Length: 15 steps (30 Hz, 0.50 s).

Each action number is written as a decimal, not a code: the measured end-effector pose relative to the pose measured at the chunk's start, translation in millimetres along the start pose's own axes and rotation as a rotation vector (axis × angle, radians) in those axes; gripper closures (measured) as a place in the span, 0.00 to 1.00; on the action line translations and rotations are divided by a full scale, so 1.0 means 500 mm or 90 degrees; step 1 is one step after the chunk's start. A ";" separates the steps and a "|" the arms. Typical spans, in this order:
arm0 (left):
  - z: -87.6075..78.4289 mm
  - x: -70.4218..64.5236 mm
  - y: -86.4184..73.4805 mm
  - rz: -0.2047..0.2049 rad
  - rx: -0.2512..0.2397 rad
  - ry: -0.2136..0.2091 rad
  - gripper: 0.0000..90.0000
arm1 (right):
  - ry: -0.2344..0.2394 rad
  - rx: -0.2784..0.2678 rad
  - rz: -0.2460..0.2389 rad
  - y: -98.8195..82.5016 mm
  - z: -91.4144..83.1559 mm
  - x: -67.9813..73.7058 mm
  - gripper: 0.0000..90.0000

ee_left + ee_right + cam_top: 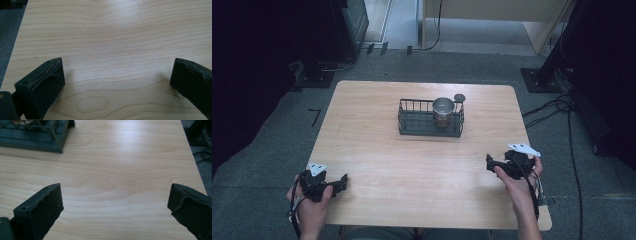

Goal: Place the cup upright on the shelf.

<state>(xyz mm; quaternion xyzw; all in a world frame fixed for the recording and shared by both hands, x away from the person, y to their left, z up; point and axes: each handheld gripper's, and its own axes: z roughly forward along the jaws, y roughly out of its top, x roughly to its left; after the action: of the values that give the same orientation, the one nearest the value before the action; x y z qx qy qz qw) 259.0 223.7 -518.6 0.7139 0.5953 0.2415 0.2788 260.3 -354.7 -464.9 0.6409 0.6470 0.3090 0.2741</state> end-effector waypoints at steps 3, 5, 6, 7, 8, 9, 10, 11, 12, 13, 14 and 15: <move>0.000 0.000 0.000 0.000 0.000 0.000 0.00 | -0.009 0.004 0.013 -0.027 -0.003 -0.021 0.00; 0.000 0.000 0.000 0.000 0.000 0.000 0.00 | -0.011 0.006 0.013 -0.034 -0.003 -0.026 0.00; 0.000 0.000 0.000 0.000 0.000 0.000 0.00 | -0.012 0.007 0.016 -0.041 -0.004 -0.031 0.00; 0.000 0.000 0.000 0.000 0.000 0.000 0.00 | -0.016 0.009 0.023 -0.055 -0.005 -0.041 0.00; 0.000 0.000 0.000 0.000 0.000 0.000 0.00 | -0.016 0.009 0.023 -0.055 -0.005 -0.041 0.00; 0.000 0.000 0.000 0.000 0.000 0.000 0.00 | -0.017 0.014 0.030 -0.069 -0.005 -0.050 0.00; 0.000 0.000 0.000 0.000 0.000 0.000 0.00 | -0.017 0.014 0.030 -0.069 -0.005 -0.050 0.00; 0.000 0.000 0.000 0.000 0.000 0.000 0.00 | -0.027 0.019 0.027 -0.083 -0.006 -0.059 0.00; 0.000 0.000 0.000 0.000 0.000 0.000 0.00 | -0.030 0.021 0.027 -0.089 -0.006 -0.062 0.00; 0.000 0.000 0.000 0.000 0.000 0.000 0.00 | -0.031 0.023 0.027 -0.094 -0.006 -0.065 0.00; 0.000 0.000 0.000 0.000 0.000 0.000 0.00 | -0.031 0.023 0.027 -0.094 -0.006 -0.065 0.00; 0.000 0.000 0.000 0.000 0.000 0.000 0.00 | -0.030 0.026 0.029 -0.099 -0.007 -0.069 0.00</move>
<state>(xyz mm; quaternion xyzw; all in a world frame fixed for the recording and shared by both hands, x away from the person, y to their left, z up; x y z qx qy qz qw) 259.0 223.7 -518.7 0.7138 0.5954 0.2414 0.2788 226.0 -388.6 -501.4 0.6677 0.6321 0.2868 0.2690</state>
